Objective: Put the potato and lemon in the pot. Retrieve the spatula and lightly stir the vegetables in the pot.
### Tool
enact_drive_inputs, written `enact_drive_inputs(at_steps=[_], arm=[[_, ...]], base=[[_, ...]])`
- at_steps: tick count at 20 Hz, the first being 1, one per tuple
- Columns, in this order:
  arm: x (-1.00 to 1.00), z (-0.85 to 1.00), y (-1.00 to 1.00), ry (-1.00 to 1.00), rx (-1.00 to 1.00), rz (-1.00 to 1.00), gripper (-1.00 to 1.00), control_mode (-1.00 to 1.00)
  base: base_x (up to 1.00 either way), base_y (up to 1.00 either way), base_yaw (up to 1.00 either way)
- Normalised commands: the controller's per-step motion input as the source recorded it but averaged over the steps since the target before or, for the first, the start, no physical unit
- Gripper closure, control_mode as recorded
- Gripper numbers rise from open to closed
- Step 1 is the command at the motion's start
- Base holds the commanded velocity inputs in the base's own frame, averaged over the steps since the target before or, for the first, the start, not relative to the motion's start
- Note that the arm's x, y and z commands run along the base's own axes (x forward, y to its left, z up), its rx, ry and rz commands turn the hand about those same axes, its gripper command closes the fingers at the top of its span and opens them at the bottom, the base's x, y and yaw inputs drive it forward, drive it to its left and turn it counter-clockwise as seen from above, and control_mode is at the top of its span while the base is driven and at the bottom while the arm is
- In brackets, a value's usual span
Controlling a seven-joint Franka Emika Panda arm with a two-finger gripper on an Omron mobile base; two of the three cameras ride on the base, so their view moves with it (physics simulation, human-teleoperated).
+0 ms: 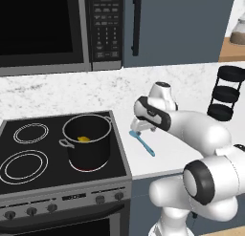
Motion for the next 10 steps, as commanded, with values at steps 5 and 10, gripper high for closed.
enact_drive_inputs(at_steps=[5, 10], arm=[[0.00, -0.46, -0.30, 0.00, 0.00, -0.02, -1.00, -1.00], [-0.05, -0.35, -0.21, 0.00, -0.01, -0.03, -1.00, -1.00]], base=[[0.00, 0.00, 0.00], [0.00, 0.00, 0.00]])
